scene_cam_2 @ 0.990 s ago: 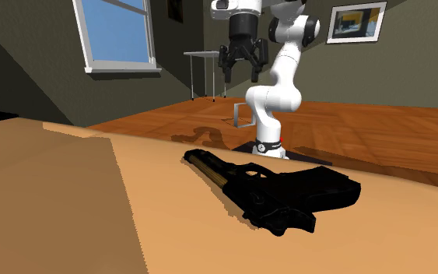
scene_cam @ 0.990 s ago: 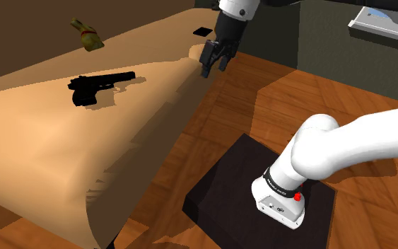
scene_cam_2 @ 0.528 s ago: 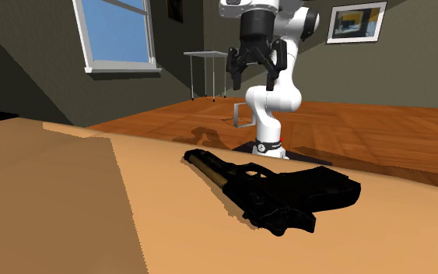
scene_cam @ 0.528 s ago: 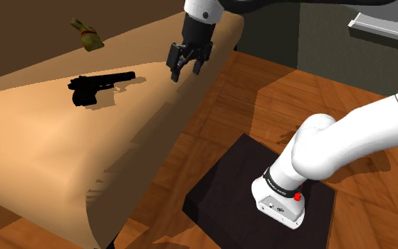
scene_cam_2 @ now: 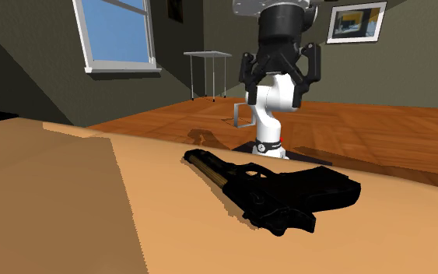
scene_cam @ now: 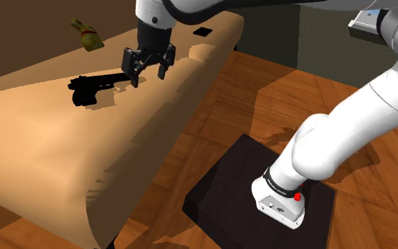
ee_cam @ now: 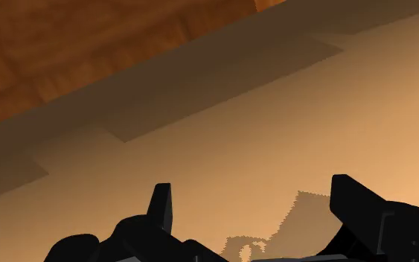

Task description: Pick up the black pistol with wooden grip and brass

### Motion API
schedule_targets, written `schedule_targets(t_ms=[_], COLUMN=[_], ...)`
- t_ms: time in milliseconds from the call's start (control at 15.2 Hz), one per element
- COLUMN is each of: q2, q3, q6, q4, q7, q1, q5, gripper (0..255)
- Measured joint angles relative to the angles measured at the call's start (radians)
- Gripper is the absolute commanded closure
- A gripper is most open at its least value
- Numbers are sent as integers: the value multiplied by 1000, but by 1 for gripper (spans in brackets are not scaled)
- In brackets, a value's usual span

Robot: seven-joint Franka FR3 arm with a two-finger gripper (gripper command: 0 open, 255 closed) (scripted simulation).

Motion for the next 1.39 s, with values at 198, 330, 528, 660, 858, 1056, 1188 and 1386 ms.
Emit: schedule_targets(t_ms=[198,330,528,660,858,1056,1188,1386], q2=[107,186,307,388,494,522,530,536], q3=[38,63,94,105,110,107,106,102], q6=[23,28,26,15,-15,11,32,72], q4=[86,158,275,359,486,486,471,437], q7=[63,113,193,236,288,299,306,308], q1=[5,15,45,69,112,119,122,118], q5=[-46,-86,-156,-203,-264,-280,-285,-290], gripper=[0,0,0,0,0,0,0,0])
